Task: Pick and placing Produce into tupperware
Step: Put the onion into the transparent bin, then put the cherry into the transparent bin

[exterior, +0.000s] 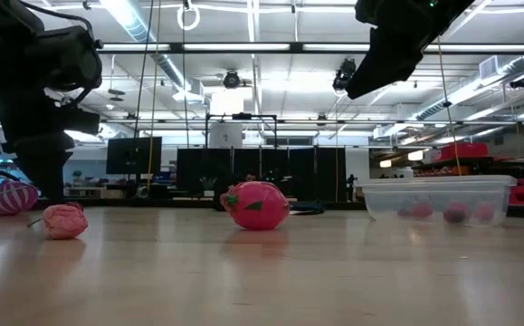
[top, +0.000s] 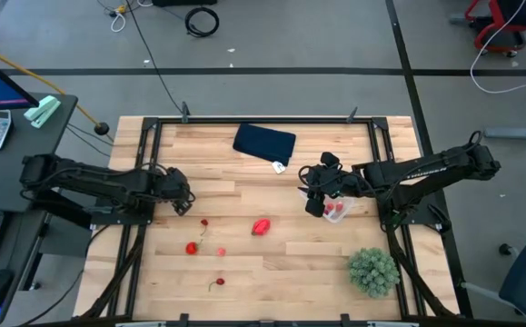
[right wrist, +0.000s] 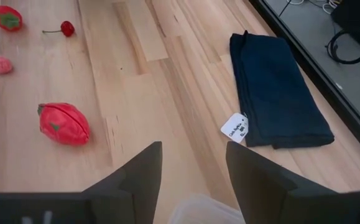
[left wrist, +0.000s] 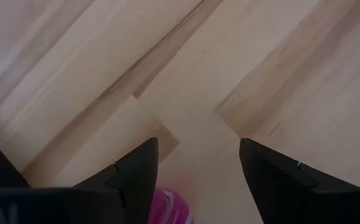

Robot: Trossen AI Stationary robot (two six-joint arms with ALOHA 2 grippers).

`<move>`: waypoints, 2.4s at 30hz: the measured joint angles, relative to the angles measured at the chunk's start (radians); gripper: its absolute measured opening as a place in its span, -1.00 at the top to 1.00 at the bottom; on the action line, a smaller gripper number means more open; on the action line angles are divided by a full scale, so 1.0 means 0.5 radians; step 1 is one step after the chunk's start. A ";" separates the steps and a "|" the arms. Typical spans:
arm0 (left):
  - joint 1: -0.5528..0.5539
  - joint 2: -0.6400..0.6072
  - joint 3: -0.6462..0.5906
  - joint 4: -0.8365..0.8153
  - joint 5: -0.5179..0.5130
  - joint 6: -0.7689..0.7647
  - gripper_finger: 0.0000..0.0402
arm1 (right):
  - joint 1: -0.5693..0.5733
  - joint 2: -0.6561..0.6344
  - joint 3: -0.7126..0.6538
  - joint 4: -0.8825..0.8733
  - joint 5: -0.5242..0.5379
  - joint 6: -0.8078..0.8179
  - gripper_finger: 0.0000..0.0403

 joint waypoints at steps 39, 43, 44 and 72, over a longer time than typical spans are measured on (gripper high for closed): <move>-0.624 0.451 0.001 1.125 0.300 -0.649 -0.04 | 0.000 0.001 -0.001 0.093 -0.001 -0.052 0.07; -0.672 0.451 0.001 1.125 0.300 -0.692 -0.03 | 0.000 0.001 -0.001 0.093 -0.001 -0.052 0.07; -0.686 0.451 0.001 1.125 0.300 -0.711 -0.03 | 0.000 0.001 -0.001 0.093 -0.001 -0.051 0.07; -0.667 0.452 0.000 1.163 0.195 -0.739 0.56 | 0.000 0.000 -0.001 0.092 -0.001 -0.051 0.07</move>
